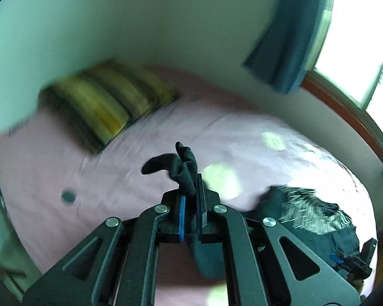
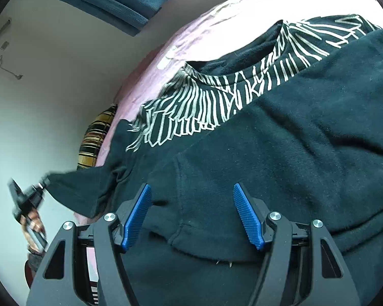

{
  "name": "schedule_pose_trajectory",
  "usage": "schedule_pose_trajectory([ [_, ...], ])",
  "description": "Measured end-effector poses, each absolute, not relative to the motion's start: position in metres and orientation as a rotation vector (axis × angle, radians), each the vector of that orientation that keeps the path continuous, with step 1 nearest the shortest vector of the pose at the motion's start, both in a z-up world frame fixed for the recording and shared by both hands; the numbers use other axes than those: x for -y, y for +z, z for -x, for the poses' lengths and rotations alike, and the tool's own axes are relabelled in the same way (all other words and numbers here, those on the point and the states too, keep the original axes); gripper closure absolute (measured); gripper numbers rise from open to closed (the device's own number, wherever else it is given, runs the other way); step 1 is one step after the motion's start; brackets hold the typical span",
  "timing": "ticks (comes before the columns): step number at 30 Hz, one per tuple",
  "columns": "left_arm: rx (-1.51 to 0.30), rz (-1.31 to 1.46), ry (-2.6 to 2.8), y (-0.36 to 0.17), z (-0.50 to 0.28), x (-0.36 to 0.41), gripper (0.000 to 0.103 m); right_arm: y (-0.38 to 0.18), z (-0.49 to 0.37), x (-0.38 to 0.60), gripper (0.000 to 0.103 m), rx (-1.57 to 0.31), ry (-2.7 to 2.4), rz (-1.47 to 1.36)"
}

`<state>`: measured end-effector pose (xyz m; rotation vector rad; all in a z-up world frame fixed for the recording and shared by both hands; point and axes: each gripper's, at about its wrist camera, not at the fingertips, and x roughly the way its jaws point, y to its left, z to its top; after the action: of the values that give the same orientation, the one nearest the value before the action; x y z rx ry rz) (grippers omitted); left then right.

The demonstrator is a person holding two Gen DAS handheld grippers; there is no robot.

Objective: Fold small clothes

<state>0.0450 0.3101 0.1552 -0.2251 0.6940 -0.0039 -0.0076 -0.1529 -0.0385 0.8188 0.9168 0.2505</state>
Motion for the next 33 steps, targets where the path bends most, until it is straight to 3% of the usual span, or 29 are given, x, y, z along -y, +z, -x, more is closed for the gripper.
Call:
schedule_pose_trajectory([
  [7,-0.55,0.055,-0.276,0.253,-0.042,-0.136,0.098,-0.02,0.03,0.16,0.036,-0.879,0.293,-0.803],
  [11,-0.536,-0.023,-0.441,0.266,-0.037,-0.027,0.098,-0.016,0.046,0.173,0.036,-0.865,0.287,-0.794],
  [17,-0.583,-0.146,-0.591,0.213,-0.022,0.114,0.098,-0.024,0.08,0.205,0.036,-0.863,0.236,-0.806],
  [22,-0.739,-0.25,-0.65,0.118,-0.022,0.204,0.096,-0.046,0.105,0.233,0.036,-0.877,0.185,-0.882],
  [25,-0.797,-0.31,-0.645,0.073,-0.02,0.229,0.085,-0.058,0.114,0.244,0.036,-0.889,0.171,-0.928],
  [30,-0.771,-0.275,-0.651,0.073,-0.005,0.213,0.051,-0.062,0.124,0.252,0.037,-0.879,0.179,-0.972],
  [32,-0.706,-0.248,-0.624,0.081,0.001,0.181,0.031,-0.056,0.127,0.256,0.037,-0.861,0.173,-0.97],
  [33,-0.676,-0.248,-0.594,0.083,0.0,0.164,0.028,-0.053,0.129,0.258,0.036,-0.85,0.167,-0.966],
])
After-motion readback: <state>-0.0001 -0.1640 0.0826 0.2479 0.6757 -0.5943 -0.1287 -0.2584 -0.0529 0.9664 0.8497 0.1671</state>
